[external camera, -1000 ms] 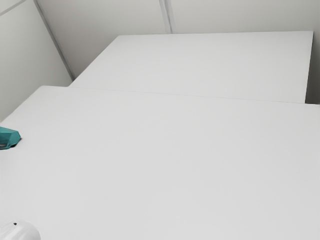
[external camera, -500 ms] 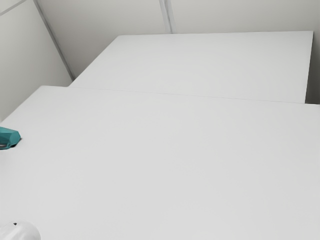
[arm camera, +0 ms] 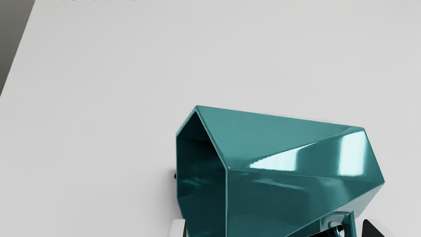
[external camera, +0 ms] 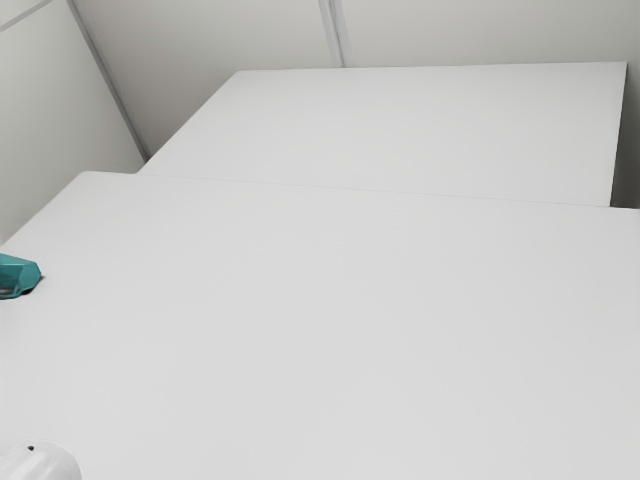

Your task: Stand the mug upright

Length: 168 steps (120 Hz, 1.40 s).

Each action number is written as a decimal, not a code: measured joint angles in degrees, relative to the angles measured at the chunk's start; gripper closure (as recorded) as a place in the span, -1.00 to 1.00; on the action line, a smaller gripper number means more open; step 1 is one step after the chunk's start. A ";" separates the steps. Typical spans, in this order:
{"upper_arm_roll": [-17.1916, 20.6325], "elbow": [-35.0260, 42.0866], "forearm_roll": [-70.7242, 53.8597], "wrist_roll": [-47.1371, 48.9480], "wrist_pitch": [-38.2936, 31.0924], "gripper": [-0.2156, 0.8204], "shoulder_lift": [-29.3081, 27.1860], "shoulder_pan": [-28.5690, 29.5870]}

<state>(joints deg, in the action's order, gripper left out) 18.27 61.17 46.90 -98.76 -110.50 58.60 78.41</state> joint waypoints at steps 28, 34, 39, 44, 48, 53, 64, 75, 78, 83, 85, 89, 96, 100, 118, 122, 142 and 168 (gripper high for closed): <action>0.09 0.22 0.33 -0.21 1.01 -0.53 0.00 -0.99; 0.09 0.30 0.41 -0.24 1.39 -0.53 -0.05 -1.21; 0.09 0.34 0.45 -0.26 1.72 -0.51 -0.10 -1.45; 0.09 0.36 0.51 -0.26 2.08 -0.50 -0.14 -1.62; 0.09 0.37 0.54 -0.27 2.37 -0.48 -0.16 -1.69; 0.09 0.37 0.55 -0.28 2.66 -0.41 -0.21 -1.76; 0.09 0.38 0.56 -0.29 3.16 -0.18 -0.32 -1.80; 0.16 0.17 0.60 -0.29 3.58 0.05 -0.46 -1.89; 0.22 0.06 0.61 -0.29 3.68 0.12 -0.51 -2.01; 0.41 -0.07 0.64 -0.29 3.86 0.24 -0.57 -2.16; 0.57 -0.12 0.65 -0.29 3.93 0.28 -0.61 -2.20; 0.80 -0.30 0.67 -0.28 4.05 0.35 -0.65 -2.31; 1.02 -0.58 0.71 -0.25 4.20 0.45 -0.68 -2.63; 1.04 -0.98 0.70 -0.18 4.28 0.53 -0.70 -2.80; 1.06 -2.16 0.55 0.15 4.86 0.78 -0.81 -3.22; 1.06 -2.20 0.52 0.22 4.95 0.81 -0.87 -3.25; 0.91 -1.56 0.28 0.49 5.00 0.89 -3.05 -3.85; 0.07 3.44 -0.06 0.87 4.26 0.91 -9.82 -6.28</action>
<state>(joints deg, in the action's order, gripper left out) 18.34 64.61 46.84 -97.89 -106.24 48.78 72.12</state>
